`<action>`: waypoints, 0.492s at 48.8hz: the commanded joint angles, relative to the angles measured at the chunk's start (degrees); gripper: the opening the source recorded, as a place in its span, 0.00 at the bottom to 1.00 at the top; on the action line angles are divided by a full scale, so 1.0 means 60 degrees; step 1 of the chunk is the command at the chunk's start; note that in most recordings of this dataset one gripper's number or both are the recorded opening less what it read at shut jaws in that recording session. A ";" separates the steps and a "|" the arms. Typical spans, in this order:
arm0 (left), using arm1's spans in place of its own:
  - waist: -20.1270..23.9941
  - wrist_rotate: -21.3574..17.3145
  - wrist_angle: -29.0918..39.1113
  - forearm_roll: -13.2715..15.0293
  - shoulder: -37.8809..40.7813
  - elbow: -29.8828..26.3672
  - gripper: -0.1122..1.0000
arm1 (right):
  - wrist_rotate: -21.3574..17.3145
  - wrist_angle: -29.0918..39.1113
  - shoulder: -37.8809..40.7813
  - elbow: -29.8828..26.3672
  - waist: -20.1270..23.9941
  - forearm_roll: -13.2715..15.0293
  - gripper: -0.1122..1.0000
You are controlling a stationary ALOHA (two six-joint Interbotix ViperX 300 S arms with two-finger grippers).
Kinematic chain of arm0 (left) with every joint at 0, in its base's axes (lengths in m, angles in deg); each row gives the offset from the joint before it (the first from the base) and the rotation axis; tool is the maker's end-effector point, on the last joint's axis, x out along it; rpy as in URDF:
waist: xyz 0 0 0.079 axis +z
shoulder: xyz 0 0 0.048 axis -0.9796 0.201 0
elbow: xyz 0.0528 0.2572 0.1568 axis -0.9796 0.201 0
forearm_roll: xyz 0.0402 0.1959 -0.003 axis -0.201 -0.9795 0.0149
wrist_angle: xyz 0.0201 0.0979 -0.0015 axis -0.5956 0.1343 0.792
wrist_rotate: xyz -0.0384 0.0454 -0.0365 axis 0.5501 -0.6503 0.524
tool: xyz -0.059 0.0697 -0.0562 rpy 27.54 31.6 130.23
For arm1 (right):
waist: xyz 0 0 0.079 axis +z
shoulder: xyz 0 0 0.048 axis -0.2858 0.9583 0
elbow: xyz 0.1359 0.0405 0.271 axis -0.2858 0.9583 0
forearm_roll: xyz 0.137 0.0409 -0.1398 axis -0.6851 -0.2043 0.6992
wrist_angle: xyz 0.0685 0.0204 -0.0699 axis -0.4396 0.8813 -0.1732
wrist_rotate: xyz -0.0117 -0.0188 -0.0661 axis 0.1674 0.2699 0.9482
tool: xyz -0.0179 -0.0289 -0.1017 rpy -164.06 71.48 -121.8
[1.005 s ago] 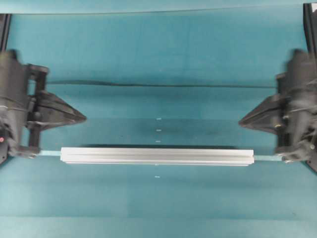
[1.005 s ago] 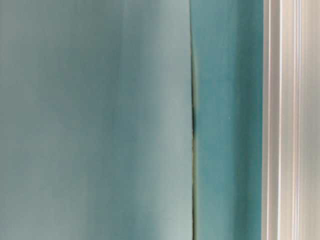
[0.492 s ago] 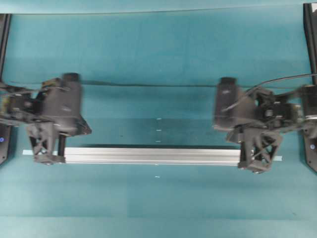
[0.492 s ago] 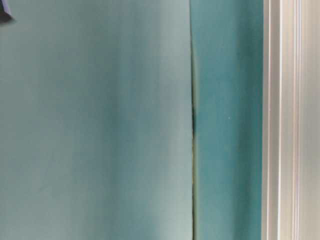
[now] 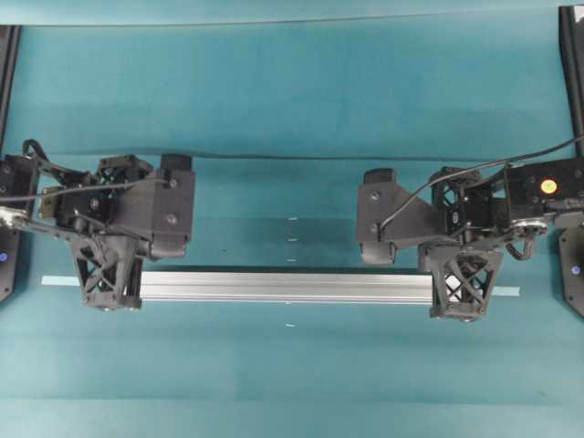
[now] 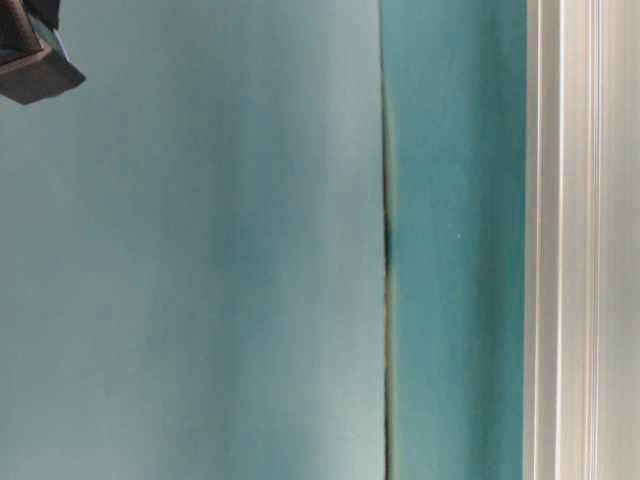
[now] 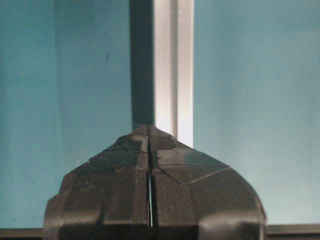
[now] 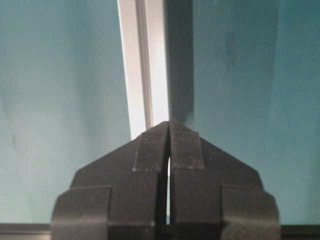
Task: Lift the metal rail with both hands and move it towards you.
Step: 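Close both grippers around the rail ends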
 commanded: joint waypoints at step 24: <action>-0.0117 0.0410 -0.0029 0.0000 -0.0088 -0.0059 0.39 | -0.0029 -0.0996 0.0044 0.0337 0.0029 -0.0015 0.69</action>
